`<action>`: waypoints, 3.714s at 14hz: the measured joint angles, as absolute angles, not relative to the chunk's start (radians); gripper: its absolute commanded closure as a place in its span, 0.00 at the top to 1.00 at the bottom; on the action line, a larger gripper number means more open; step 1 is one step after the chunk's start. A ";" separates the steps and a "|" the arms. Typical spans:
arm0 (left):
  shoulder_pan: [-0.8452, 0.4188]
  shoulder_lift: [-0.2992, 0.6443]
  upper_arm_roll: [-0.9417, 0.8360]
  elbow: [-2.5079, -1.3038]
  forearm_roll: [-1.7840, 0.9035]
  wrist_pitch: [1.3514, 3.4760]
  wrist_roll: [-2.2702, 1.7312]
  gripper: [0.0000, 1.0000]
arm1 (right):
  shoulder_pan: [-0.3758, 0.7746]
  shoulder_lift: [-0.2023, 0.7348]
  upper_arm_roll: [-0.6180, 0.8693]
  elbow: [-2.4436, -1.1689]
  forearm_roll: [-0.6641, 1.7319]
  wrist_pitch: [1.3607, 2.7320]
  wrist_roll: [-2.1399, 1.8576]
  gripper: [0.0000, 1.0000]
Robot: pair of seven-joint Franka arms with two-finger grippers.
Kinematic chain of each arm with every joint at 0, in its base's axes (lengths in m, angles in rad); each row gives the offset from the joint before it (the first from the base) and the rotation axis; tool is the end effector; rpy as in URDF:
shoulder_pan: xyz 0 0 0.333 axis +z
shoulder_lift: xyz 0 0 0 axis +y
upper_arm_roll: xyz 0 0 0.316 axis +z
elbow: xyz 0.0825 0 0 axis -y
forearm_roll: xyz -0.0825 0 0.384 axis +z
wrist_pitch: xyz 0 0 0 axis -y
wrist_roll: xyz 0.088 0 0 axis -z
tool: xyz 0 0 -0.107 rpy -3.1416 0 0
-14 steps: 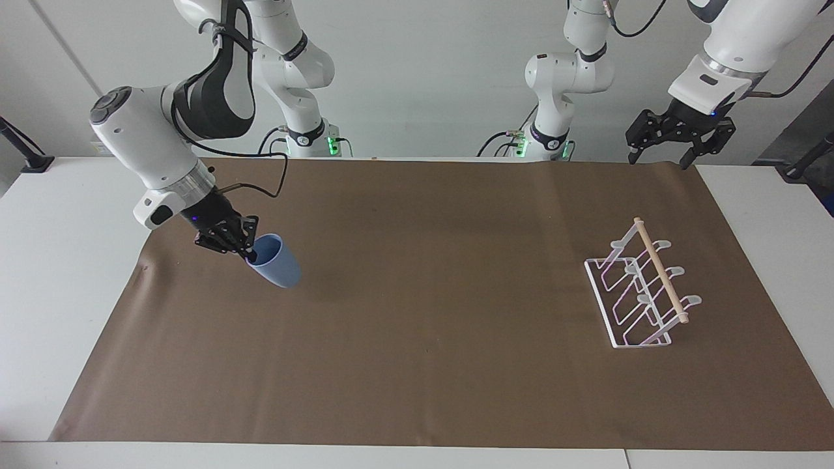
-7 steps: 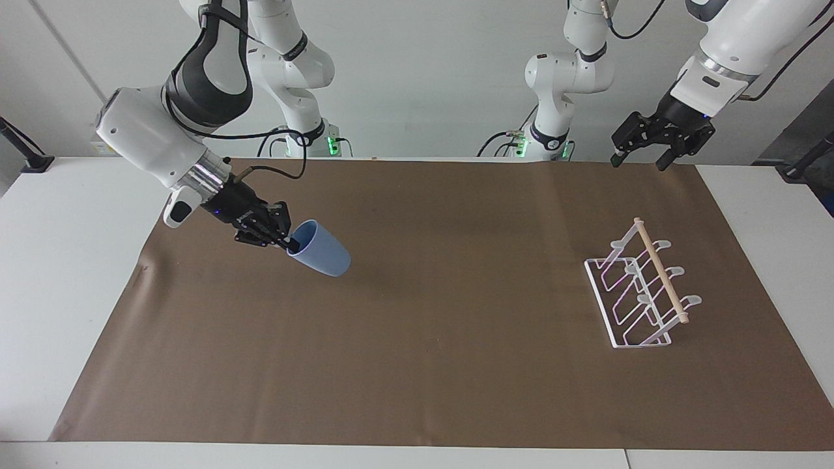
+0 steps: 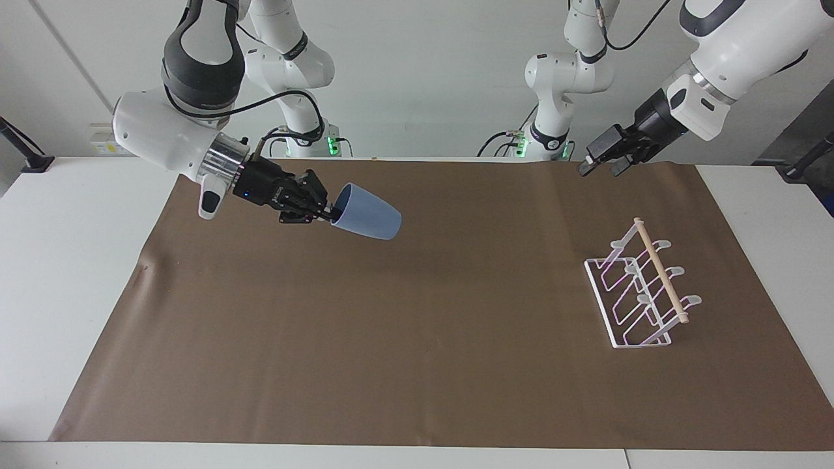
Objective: Hang cup on cup holder
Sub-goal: 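Lift the cup with the right gripper while the left gripper approaches, then close the left gripper around the cup's open end near the right gripper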
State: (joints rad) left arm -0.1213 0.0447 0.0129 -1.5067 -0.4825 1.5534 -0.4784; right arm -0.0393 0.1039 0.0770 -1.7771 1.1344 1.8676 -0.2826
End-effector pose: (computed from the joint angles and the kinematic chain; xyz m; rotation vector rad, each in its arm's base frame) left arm 0.5580 -0.1116 0.6405 2.6302 0.4799 -0.1874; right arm 0.6027 0.0903 0.5348 -2.0589 0.0587 -0.1371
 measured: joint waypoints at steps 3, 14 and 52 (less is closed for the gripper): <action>-0.126 0.069 -0.008 -1.505 -0.589 1.612 -0.647 1.00 | -0.024 0.092 0.084 -1.810 1.282 1.850 -0.283 0.00; -0.166 0.092 -0.171 -1.492 -0.756 1.900 -1.438 1.00 | 0.105 0.078 0.085 -1.962 1.751 1.929 -0.353 0.00; -0.286 0.155 -0.169 -1.468 -0.747 2.067 -1.809 0.00 | 0.145 0.071 0.082 -1.965 1.801 1.982 -0.353 0.00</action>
